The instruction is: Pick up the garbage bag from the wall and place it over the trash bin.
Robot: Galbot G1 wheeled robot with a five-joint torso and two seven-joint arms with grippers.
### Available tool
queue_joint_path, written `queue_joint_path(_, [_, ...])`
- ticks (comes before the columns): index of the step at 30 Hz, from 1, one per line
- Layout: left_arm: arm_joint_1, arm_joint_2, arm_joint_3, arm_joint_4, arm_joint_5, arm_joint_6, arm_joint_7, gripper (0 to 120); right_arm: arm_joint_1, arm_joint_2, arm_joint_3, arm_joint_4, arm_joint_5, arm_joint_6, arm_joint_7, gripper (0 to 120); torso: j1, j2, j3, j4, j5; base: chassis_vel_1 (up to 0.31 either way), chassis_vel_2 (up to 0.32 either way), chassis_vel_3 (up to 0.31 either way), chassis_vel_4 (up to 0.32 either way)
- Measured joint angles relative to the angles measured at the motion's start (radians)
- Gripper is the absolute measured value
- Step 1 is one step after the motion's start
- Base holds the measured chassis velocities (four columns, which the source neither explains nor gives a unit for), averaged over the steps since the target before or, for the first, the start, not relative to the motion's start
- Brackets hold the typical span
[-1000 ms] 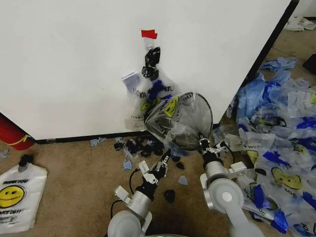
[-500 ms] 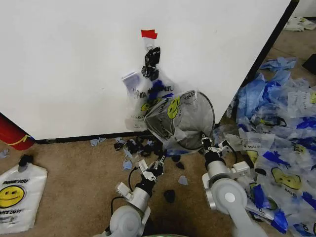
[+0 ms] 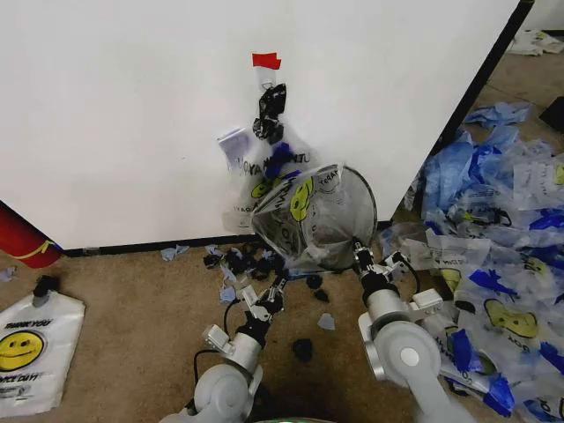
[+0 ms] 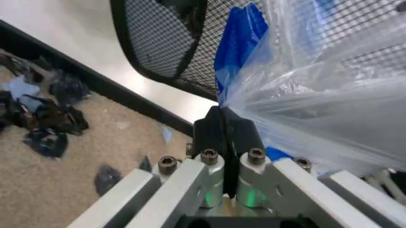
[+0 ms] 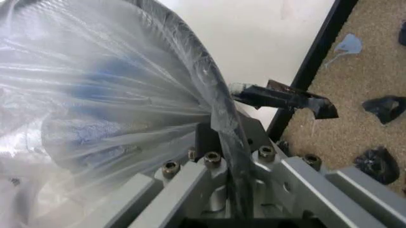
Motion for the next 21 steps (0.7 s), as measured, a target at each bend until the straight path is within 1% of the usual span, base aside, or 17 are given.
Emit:
queue_joint_path(5, [0.006, 0.006, 0.000, 0.010, 0.023, -0.007, 0.002, 0, -0.001, -0.005, -0.002, 0.009, 0.001, -0.004, 0.009, 0, 0.000, 0.000, 0.000, 0.0000, -0.0002, 0.000, 0.000, 0.000, 0.000])
queue_joint_path(7, [0.018, 0.017, -0.003, -0.013, 0.025, -0.005, 0.012, 0, 0.001, -0.010, -0.001, 0.009, 0.001, -0.005, 0.010, 0, 0.000, 0.000, 0.000, 0.0001, 0.0000, 0.000, 0.000, 0.000, 0.000])
queue_joint_path(9, [0.031, 0.023, -0.010, -0.049, 0.022, 0.001, 0.018, 7, 0.002, -0.014, 0.002, 0.003, 0.000, -0.005, 0.010, 0, 0.000, 0.000, 0.000, 0.0000, 0.0000, 0.000, 0.000, 0.000, 0.000])
queue_joint_path(11, [0.043, 0.026, -0.013, -0.091, 0.014, 0.008, 0.024, 16, 0.001, -0.016, 0.002, -0.006, -0.005, -0.005, 0.010, 0, 0.000, 0.000, 0.000, 0.0000, 0.0003, 0.000, 0.000, 0.000, 0.000])
queue_joint_path(12, [0.043, 0.026, -0.013, -0.091, 0.014, 0.008, 0.024, 16, 0.001, -0.016, 0.002, -0.006, -0.005, -0.005, 0.010, 0, 0.000, 0.000, 0.000, 0.0000, 0.0003, 0.000, 0.000, 0.000, 0.000])
queue_joint_path(13, [0.045, 0.026, -0.013, -0.108, 0.011, 0.016, 0.025, 22, 0.001, -0.016, 0.000, -0.013, -0.016, -0.005, 0.011, 0, 0.000, 0.000, 0.000, 0.0000, -0.0002, 0.000, 0.000, 0.000, 0.000])
queue_joint_path(16, [0.057, 0.034, -0.013, -0.134, 0.009, 0.028, 0.025, 34, 0.014, -0.015, -0.008, -0.041, -0.050, -0.002, 0.017, 0, 0.000, 0.000, 0.000, -0.0001, 0.0000, 0.000, 0.000, 0.000, 0.000])
queue_joint_path(17, [0.063, 0.037, -0.012, -0.139, 0.009, 0.032, 0.025, 38, 0.019, -0.013, -0.010, -0.049, -0.057, 0.002, 0.018, 0, 0.000, 0.000, 0.000, 0.0000, 0.0000, 0.000, 0.000, 0.000, 0.000])
queue_joint_path(18, [0.063, 0.037, -0.012, -0.139, 0.009, 0.032, 0.025, 38, 0.019, -0.013, -0.010, -0.049, -0.057, 0.002, 0.018, 0, 0.000, 0.000, 0.000, 0.0000, 0.0000, 0.000, 0.000, 0.000, 0.000])
queue_joint_path(20, [0.079, 0.052, -0.010, -0.149, 0.016, 0.036, 0.025, 48, 0.030, -0.015, -0.009, -0.069, -0.079, 0.019, 0.004, 0, 0.000, 0.000, 0.000, 0.0003, -0.0001, 0.000, 0.000, 0.000, 0.000])
queue_joint_path(21, [0.082, 0.058, -0.008, -0.153, 0.019, 0.038, 0.025, 49, 0.031, -0.016, -0.009, -0.076, -0.095, 0.027, -0.002, 0, 0.000, 0.000, 0.000, 0.0003, -0.0001, 0.000, 0.000, 0.000, 0.000])
